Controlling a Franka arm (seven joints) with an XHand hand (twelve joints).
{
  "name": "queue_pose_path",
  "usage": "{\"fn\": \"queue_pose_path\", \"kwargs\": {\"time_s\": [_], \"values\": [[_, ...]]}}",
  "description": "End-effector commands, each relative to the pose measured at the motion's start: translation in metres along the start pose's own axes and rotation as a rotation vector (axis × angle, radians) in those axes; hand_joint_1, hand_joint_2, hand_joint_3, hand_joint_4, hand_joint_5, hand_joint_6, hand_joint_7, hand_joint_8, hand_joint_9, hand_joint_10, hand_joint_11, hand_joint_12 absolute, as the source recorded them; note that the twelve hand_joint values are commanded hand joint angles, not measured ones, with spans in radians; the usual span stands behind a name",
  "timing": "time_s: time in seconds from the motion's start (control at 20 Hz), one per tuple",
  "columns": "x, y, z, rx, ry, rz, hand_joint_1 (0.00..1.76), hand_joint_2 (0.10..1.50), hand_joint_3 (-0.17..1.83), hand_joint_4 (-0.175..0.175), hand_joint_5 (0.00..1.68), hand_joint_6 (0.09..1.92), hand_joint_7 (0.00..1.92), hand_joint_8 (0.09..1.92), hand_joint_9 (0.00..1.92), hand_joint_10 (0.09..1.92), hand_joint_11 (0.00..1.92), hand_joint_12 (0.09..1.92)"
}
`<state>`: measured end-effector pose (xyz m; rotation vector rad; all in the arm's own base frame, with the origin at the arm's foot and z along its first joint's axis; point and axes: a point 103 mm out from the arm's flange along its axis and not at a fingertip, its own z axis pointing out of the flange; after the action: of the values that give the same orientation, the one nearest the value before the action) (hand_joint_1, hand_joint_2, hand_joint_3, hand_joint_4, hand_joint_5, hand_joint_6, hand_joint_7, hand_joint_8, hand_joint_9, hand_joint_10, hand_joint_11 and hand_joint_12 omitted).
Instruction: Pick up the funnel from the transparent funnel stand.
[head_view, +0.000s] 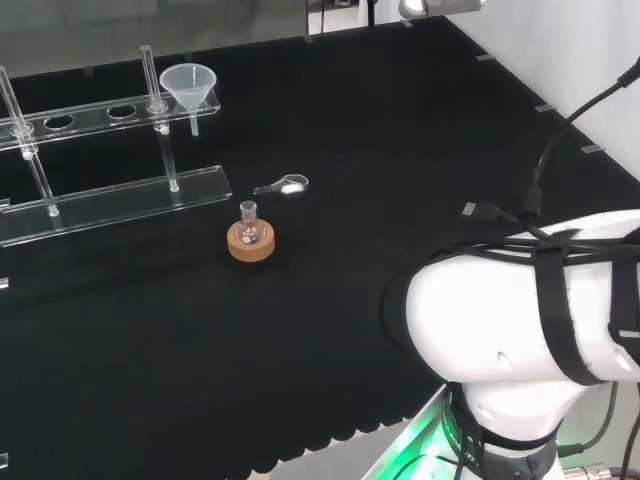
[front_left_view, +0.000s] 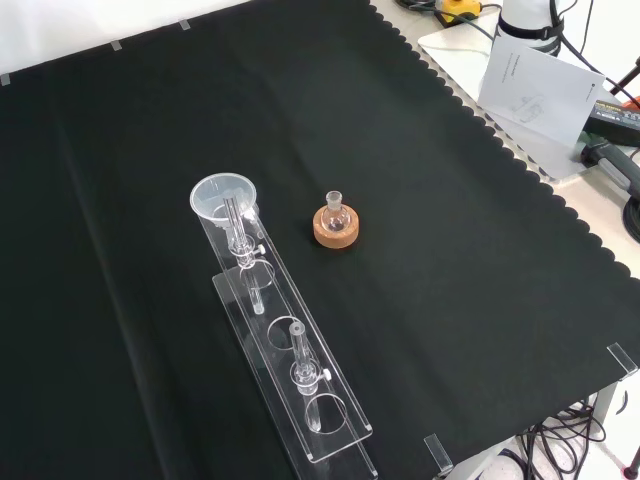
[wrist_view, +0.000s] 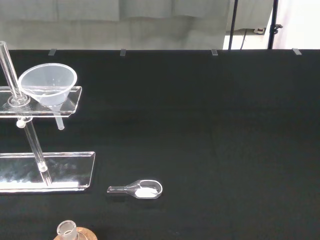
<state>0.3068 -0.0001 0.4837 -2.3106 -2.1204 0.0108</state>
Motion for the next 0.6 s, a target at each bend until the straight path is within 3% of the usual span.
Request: {"fn": "queue_pose_path", "kwargs": {"time_s": [0.05,0.25,0.3,0.35,0.4,0.6], "values": [[0.002,-0.001,0.0,-0.012,-0.001,-0.002,0.09,1.1,0.44,-0.005,0.2,0.11,0.03,0.32,0.13,0.64,0.08,1.38],[0.001,-0.001,-0.001,-0.011,0.032,-0.008,0.0,1.19,0.4,0.007,0.19,0.09,0.0,0.23,0.07,0.64,0.04,1.38],[-0.008,0.001,-0.002,-0.014,0.039,-0.001,0.0,1.19,0.4,0.008,0.19,0.09,0.0,0.22,0.07,0.64,0.04,1.38],[-0.052,0.011,-0.007,0.007,0.09,-0.024,0.0,1.19,0.4,0.008,0.19,0.09,0.0,0.22,0.07,0.64,0.04,1.38],[-0.061,0.013,-0.008,0.007,0.083,-0.016,0.0,1.19,0.4,0.008,0.19,0.09,0.0,0.22,0.07,0.64,0.04,1.38],[-0.055,0.014,-0.005,-0.006,0.073,0.044,0.0,1.19,0.39,0.008,0.19,0.09,0.0,0.22,0.07,0.64,0.04,1.38]]}}
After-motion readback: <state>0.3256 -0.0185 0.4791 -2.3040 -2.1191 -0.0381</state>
